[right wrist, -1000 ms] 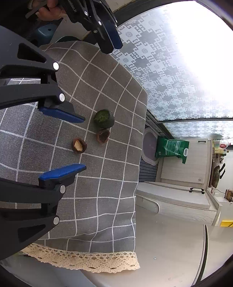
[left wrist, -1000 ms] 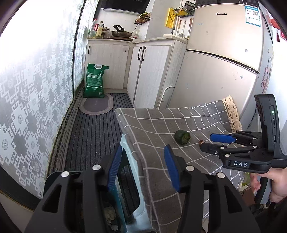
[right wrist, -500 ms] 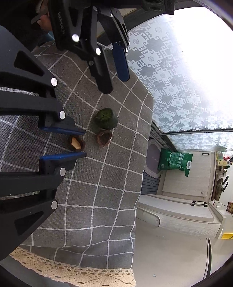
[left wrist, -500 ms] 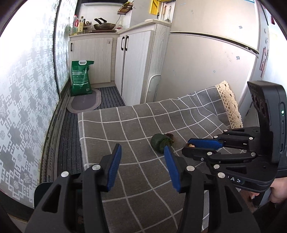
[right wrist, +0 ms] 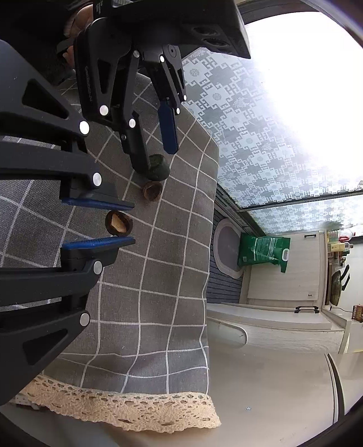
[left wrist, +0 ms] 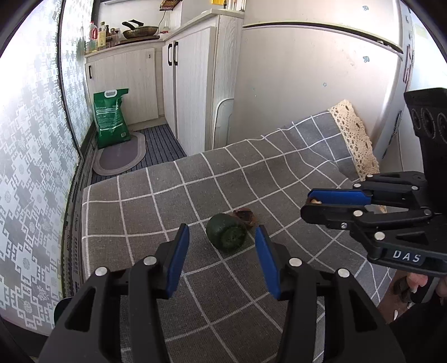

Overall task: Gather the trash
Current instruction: 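Grasp the walnut shell with the right tool while the left tool grasps the avocado, then carry the avocado and walnut shell over the teal bin with both tools, then open the left tool to drop the avocado while the right tool drops the shell, then move the right tool back to the remaining walnut shell on the cloth, then close the right tool on the walnut shell, then carry the shell over the bin and open the right tool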

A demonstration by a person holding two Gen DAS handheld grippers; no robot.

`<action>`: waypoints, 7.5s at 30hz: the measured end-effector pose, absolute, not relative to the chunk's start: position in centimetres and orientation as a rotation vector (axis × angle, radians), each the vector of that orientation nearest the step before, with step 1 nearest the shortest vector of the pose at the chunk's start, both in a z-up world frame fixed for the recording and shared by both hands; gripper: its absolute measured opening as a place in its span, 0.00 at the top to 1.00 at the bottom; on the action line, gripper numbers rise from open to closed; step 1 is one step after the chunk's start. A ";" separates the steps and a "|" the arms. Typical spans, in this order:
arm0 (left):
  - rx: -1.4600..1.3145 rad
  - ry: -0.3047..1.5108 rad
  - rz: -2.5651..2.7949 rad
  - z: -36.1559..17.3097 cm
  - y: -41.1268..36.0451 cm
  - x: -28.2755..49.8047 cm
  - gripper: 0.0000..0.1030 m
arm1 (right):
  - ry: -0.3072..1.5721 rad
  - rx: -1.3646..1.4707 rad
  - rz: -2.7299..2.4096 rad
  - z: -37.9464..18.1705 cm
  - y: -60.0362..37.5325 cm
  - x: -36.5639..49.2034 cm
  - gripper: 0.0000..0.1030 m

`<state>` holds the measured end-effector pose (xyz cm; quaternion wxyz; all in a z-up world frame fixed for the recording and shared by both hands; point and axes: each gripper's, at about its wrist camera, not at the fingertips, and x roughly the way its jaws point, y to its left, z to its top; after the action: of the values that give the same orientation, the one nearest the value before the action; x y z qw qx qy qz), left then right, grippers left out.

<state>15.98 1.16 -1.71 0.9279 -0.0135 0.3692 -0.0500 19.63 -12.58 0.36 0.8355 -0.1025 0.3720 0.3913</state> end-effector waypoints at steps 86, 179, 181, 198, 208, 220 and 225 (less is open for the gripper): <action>-0.268 1.062 0.144 -12.3 21.4 2.2 0.69 | 0.972 -0.552 1.085 -3.0 12.4 7.1 0.82; -0.159 0.632 -0.180 -1.4 5.8 10.6 0.68 | 0.987 0.087 0.876 -1.4 -9.5 23.6 0.80; -0.157 0.637 -0.184 -1.4 5.6 10.6 0.68 | 0.998 0.097 0.883 -1.6 -9.6 23.8 0.80; -0.129 0.674 -0.224 -2.2 4.7 10.8 0.72 | 1.024 0.178 1.008 -0.8 -8.9 22.8 0.95; -0.093 0.619 -0.224 -1.6 5.7 9.2 0.84 | 1.044 0.145 1.142 0.5 -6.3 20.3 0.95; -0.079 0.600 -0.201 -1.5 8.4 7.2 0.92 | 1.066 0.081 1.192 0.6 -2.1 18.3 0.95; -0.094 0.592 -0.179 -1.5 10.2 5.9 0.92 | 1.067 0.053 1.212 1.0 0.0 17.4 0.95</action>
<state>5.91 10.16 -1.45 0.9514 -0.0462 0.2913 -0.0881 17.35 -0.04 1.04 0.6911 0.0235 0.4774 0.5422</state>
